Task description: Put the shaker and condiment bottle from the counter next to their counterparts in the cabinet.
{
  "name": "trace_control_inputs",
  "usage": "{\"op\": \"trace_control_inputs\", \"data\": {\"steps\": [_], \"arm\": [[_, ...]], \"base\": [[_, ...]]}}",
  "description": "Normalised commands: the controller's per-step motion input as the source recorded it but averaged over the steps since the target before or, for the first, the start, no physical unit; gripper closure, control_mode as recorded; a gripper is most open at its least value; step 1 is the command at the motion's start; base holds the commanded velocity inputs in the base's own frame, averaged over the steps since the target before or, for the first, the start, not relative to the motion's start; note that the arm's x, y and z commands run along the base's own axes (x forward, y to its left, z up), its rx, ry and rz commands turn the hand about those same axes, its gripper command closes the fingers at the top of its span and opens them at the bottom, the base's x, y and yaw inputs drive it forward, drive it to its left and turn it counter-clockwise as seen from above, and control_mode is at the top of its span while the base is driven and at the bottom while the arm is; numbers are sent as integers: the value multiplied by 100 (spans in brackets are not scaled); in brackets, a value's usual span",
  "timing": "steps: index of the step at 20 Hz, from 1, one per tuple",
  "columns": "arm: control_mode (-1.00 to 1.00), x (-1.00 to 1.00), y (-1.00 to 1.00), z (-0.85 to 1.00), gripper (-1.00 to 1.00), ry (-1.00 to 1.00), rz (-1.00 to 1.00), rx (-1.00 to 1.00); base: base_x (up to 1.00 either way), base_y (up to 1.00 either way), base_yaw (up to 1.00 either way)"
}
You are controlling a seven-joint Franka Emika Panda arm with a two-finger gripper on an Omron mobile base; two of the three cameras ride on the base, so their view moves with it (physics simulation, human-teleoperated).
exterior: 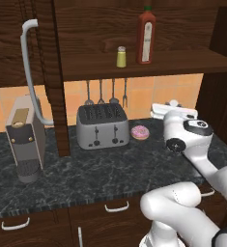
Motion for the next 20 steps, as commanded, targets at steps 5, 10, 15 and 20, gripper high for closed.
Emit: {"op": "trace_control_inputs", "data": {"steps": [5, 10, 15, 20], "arm": [[-100, -5, 0, 86, 100, 11, 20, 2], [-100, -18, 0, 80, 100, 11, 22, 0], [-100, -42, 0, 76, 100, 10, 23, 0], [-100, -62, 0, 74, 100, 4, 21, 0]], "base": [[0, 0, 0], [0, 0, 0], [0, 0, 0], [0, 0, 0]]}}
